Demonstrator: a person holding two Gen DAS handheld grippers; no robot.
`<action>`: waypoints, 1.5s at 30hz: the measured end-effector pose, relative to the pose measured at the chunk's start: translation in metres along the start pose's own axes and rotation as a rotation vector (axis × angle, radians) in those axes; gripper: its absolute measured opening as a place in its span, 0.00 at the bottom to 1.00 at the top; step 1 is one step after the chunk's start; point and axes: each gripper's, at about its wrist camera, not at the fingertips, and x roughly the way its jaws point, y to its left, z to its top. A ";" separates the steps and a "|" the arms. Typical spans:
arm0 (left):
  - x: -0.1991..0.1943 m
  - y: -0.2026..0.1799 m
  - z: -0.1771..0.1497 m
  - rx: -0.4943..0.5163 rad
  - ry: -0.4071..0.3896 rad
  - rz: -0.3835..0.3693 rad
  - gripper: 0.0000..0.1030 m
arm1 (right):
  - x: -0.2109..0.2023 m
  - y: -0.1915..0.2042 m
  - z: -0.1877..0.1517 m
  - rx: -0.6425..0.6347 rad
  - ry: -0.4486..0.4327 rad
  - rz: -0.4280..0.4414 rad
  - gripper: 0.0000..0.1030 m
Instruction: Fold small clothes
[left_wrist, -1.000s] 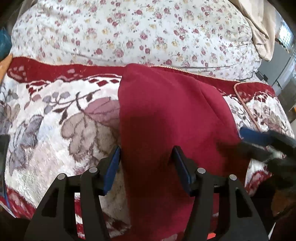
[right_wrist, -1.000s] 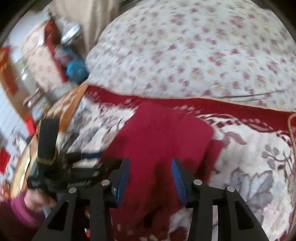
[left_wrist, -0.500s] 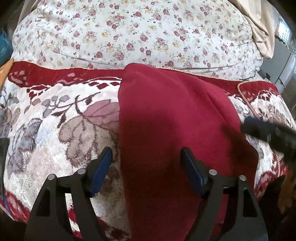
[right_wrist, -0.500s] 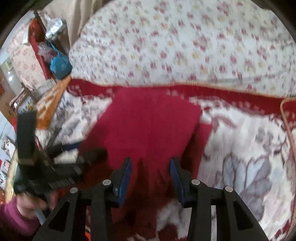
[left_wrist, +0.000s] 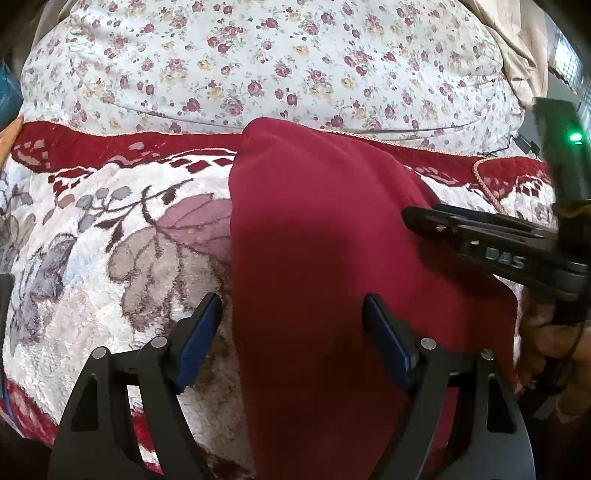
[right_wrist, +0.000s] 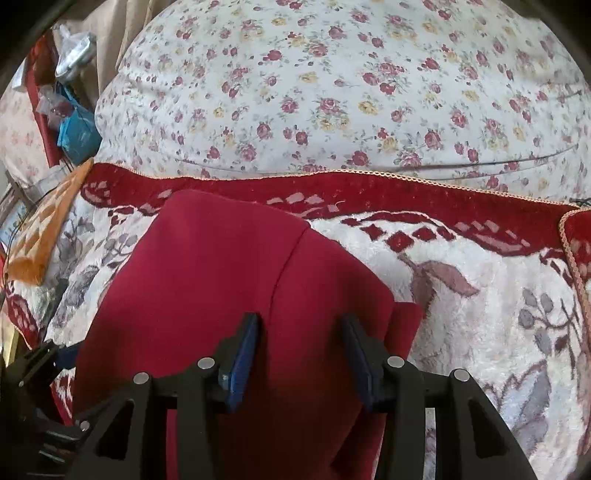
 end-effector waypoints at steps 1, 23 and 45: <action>-0.001 0.000 0.000 0.002 -0.001 0.005 0.78 | -0.005 0.001 -0.001 -0.002 0.002 0.001 0.43; -0.061 -0.003 -0.005 0.003 -0.127 0.100 0.78 | -0.095 0.020 -0.050 -0.004 -0.069 -0.039 0.51; -0.091 -0.016 -0.011 0.091 -0.222 0.267 0.78 | -0.112 0.026 -0.051 0.025 -0.102 -0.044 0.69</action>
